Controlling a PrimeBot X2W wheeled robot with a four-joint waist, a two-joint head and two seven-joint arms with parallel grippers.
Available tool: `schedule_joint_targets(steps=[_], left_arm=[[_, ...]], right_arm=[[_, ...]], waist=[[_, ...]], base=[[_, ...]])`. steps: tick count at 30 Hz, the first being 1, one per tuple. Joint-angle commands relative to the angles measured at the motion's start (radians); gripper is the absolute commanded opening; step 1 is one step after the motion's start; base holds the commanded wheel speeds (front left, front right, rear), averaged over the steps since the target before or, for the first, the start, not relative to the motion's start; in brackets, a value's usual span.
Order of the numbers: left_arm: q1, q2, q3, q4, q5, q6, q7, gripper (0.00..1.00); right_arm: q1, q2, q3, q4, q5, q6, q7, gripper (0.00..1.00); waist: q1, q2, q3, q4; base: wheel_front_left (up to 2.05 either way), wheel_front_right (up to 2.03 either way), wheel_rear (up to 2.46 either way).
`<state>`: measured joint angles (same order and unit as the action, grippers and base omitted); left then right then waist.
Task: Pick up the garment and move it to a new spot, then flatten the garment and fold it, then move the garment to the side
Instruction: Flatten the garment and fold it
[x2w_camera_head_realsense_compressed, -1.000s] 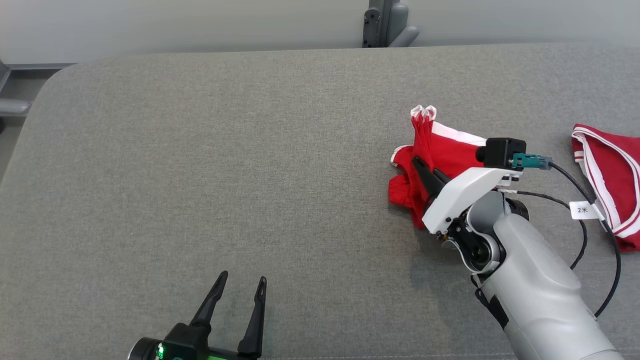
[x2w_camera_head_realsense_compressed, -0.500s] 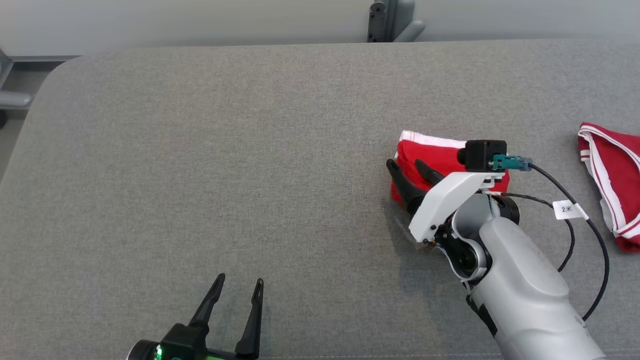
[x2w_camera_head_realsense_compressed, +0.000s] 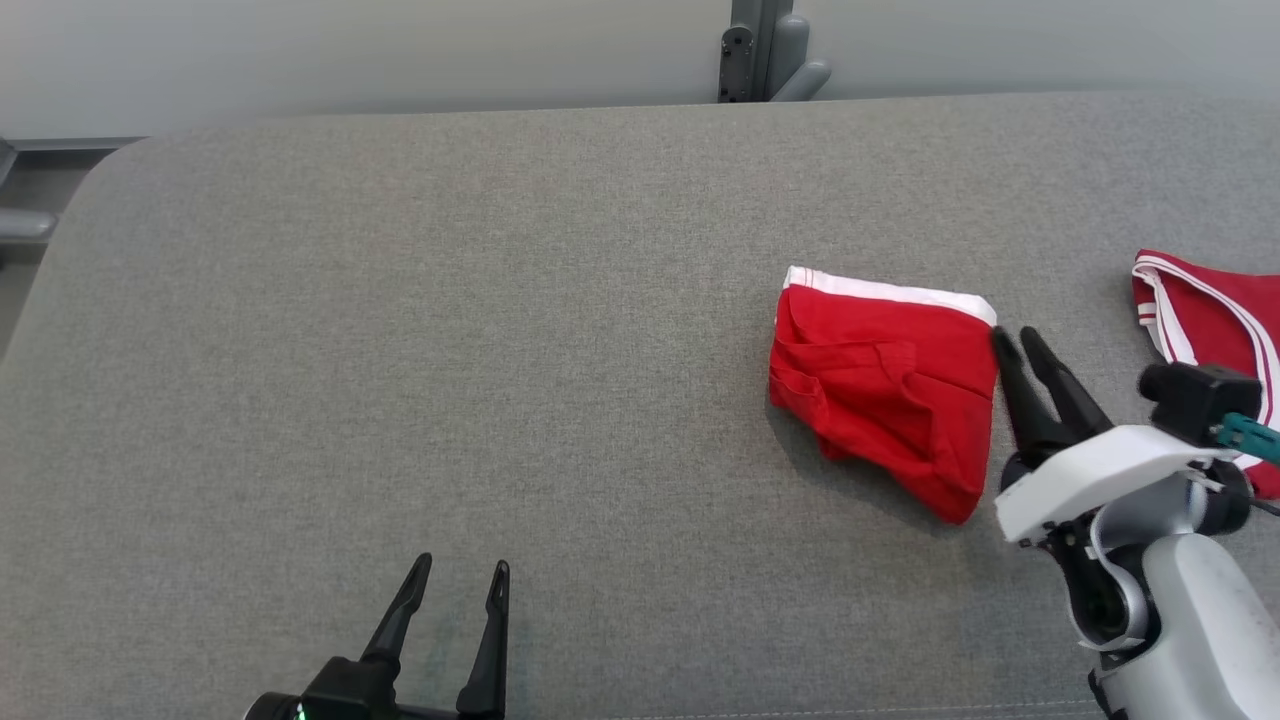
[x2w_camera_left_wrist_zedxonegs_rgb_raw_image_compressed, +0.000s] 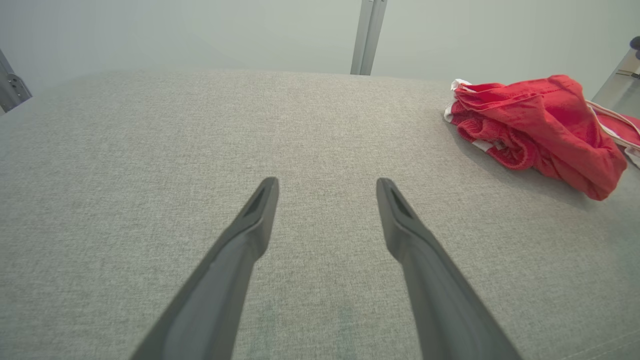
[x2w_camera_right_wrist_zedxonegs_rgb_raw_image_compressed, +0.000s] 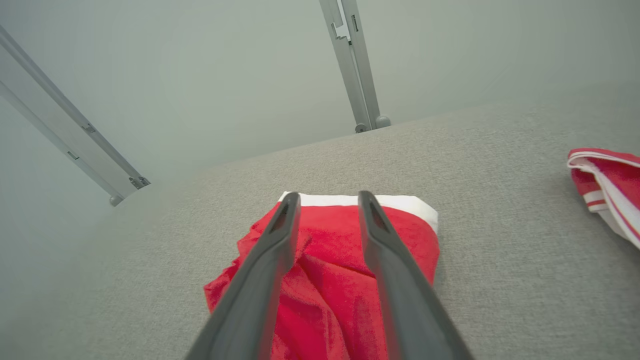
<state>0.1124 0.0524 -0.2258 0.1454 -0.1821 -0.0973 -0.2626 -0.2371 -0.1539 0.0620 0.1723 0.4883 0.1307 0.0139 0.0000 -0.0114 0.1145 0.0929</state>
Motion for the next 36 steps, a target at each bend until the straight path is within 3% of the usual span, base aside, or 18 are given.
schedule_joint_targets(steps=[1, 7, 19, 29, 36], left_arm=[[0.008, -0.001, 0.000, -0.003, -0.002, 0.001, -0.002, 1.00], [-0.044, -0.001, -0.027, -0.006, -0.004, -0.004, -0.002, 1.00], [-0.080, -0.001, -0.031, 0.010, -0.019, 0.005, -0.002, 1.00], [-0.055, -0.001, -0.047, 0.010, -0.040, 0.017, -0.002, 1.00], [-0.050, -0.001, -0.046, 0.011, -0.036, 0.018, -0.002, 1.00]], right_arm=[[0.012, -0.005, -0.028, -0.008, -0.005, 0.000, -0.011, 0.00], [-0.050, -0.027, -0.091, 0.071, -0.115, 0.000, -0.063, 0.00], [-0.194, -0.015, 0.109, 0.410, -0.175, 0.000, -0.217, 0.00], [-0.158, 0.011, 0.287, 0.450, -0.147, 0.000, -0.267, 0.00], [-0.179, 0.044, 0.334, 0.458, -0.142, 0.000, -0.278, 0.00]], waist=[[0.0000, 0.0114, 0.012, -0.005], [0.0000, 0.0114, 0.078, -0.004], [0.0000, 0.0114, 0.102, 0.041], [0.0000, 0.0114, 0.077, 0.059], [0.0000, 0.0114, 0.063, 0.062]], base=[[0.00, 0.00, 0.00], [0.00, 0.00, 0.00], [0.00, 0.00, 0.00], [0.00, 0.00, 0.00], [0.00, 0.00, 0.00]])
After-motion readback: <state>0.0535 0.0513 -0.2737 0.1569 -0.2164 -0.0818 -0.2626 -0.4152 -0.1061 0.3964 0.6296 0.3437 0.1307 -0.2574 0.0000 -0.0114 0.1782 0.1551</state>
